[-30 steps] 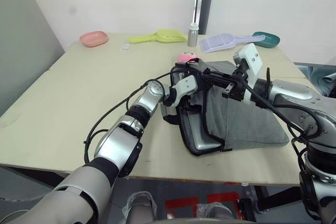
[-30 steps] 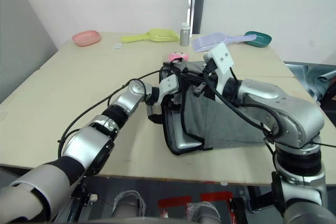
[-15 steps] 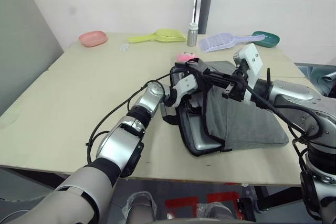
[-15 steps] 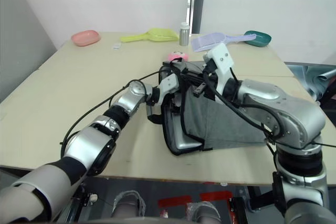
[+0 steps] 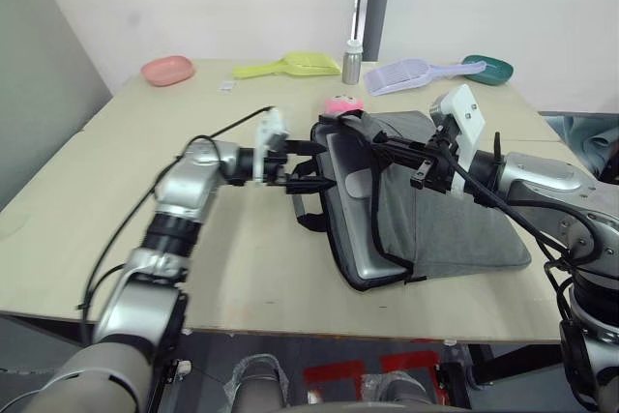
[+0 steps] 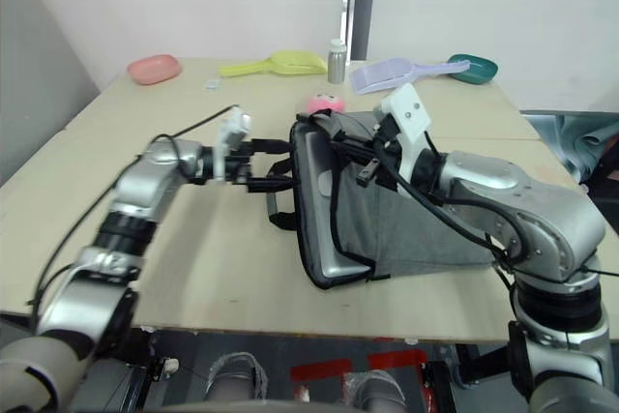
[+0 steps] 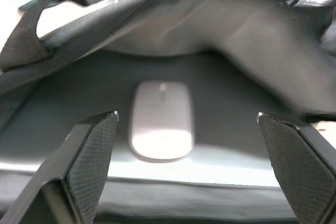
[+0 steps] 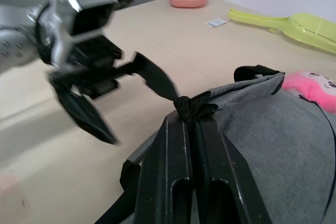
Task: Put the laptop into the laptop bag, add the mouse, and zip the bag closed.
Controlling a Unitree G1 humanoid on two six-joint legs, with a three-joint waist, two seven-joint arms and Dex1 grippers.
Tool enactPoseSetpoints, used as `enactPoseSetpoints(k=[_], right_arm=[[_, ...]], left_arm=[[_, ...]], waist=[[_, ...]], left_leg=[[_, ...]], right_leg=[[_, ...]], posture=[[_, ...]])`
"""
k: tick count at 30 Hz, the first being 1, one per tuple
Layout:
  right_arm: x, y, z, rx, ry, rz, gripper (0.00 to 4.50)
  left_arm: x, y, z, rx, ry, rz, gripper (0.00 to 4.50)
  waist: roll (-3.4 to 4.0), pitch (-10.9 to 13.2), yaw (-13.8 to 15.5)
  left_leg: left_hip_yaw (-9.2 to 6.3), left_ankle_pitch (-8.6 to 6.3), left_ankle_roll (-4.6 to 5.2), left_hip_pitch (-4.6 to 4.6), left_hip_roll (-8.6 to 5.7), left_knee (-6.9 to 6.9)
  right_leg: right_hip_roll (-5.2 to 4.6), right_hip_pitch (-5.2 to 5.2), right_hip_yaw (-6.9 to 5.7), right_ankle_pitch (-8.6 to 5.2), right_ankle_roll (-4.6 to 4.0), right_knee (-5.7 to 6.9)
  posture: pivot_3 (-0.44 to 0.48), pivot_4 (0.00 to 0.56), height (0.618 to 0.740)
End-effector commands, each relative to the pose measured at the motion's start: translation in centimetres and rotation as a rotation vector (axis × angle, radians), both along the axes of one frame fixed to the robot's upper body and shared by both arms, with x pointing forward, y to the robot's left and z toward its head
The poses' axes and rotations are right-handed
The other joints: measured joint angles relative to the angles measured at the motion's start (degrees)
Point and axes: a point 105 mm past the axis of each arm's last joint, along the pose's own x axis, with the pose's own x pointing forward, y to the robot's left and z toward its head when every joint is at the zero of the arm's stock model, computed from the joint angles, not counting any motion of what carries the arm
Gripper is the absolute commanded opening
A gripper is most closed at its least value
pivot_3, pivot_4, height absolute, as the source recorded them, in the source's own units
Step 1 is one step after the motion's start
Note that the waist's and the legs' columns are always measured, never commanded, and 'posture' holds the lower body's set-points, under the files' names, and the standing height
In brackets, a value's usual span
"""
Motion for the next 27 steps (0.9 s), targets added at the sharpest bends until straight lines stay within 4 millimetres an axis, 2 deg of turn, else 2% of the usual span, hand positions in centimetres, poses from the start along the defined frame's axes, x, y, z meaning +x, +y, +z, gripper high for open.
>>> enactPoseSetpoints(k=[1, 4, 7, 13, 16, 19, 24, 27], right_arm=[[-0.5, 0.1, 1.1, 0.018, -0.061, 0.014, 0.0], [-0.5, 0.2, 0.4, 0.01, -0.039, 0.026, 0.0], [-0.6, 0.3, -0.8, 0.007, 0.005, 0.038, 0.0], [-0.7, 0.0, -3.4, -0.03, 0.084, 0.05, 0.0], [-0.7, -0.4, -4.2, -0.036, 0.113, 0.055, 0.0], [-0.1, -0.3, -4.3, -0.006, 0.142, 0.057, 0.94], [-0.3, 0.2, -4.4, 0.023, 0.206, 0.114, 2.68], [-0.6, -0.7, -4.5, 0.019, 0.245, 0.126, 3.72]], left_arm=[[-2.8, 3.3, 1.7, -0.019, -0.002, -0.046, 4.48], [-3.5, 6.3, 1.6, 0.03, -0.005, 0.023, 4.48], [-4.1, 10.1, 1.3, 0.103, 0.03, 0.147, 4.48], [-5.6, 14.9, 1.3, 0.162, 0.081, 0.342, 4.48], [-6.3, 16.0, 1.5, 0.166, 0.061, 0.386, 4.48], [-6.7, 16.2, 1.6, 0.168, 0.048, 0.39, 4.5], [-6.9, 16.1, 1.7, 0.173, 0.034, 0.39, 4.5], [-6.9, 16.3, 1.8, 0.173, 0.03, 0.393, 4.5]], waist=[[0.01, 0.01, -0.31], [0.02, 0.01, -0.34], [0.02, 0.01, -0.59], [0.02, 0.01, -0.64], [0.02, 0.01, -0.7], [0.01, 0.01, -1.01], [0.01, 0.0, -1.26], [0.0, 0.0, -1.18]], left_leg=[[0.01, 0.0, 0.0, 0.01, 0.0, -0.04], [0.01, 0.0, -0.01, 0.0, 0.01, -0.11], [0.03, 0.0, -0.01, 0.0, 0.02, -0.14], [0.04, -0.01, -0.02, 0.01, 0.02, -0.23], [0.04, -0.01, -0.01, 0.01, 0.03, -0.28], [0.06, -0.02, -0.01, 0.05, 0.03, -0.26], [0.06, -0.02, 0.02, 0.11, 0.04, -0.25], [0.06, -0.01, 0.02, 0.08, 0.04, -0.23]], right_leg=[[0.01, 0.0, 0.0, 0.0, 0.0, -0.02], [0.01, 0.0, -0.02, 0.0, 0.01, -0.12], [0.02, 0.0, -0.03, 0.0, 0.02, -0.17], [0.01, 0.0, -0.04, -0.01, 0.03, -0.25], [0.02, -0.01, -0.06, -0.02, 0.03, -0.28], [0.01, 0.01, -0.02, -0.01, 0.03, -0.24], [0.03, 0.0, -0.01, -0.01, 0.02, -0.13], [0.03, 0.01, -0.01, -0.01, 0.02, -0.15]], posture=[[0.0, 0.15, 0.74], [0.0, 0.15, 0.74], [0.0, 0.15, 0.74], [0.0, 0.15, 0.74], [0.0, 0.15, 0.74], [0.0, 0.15, 0.74], [0.0, 0.15, 0.74], [0.0, 0.15, 0.74]])
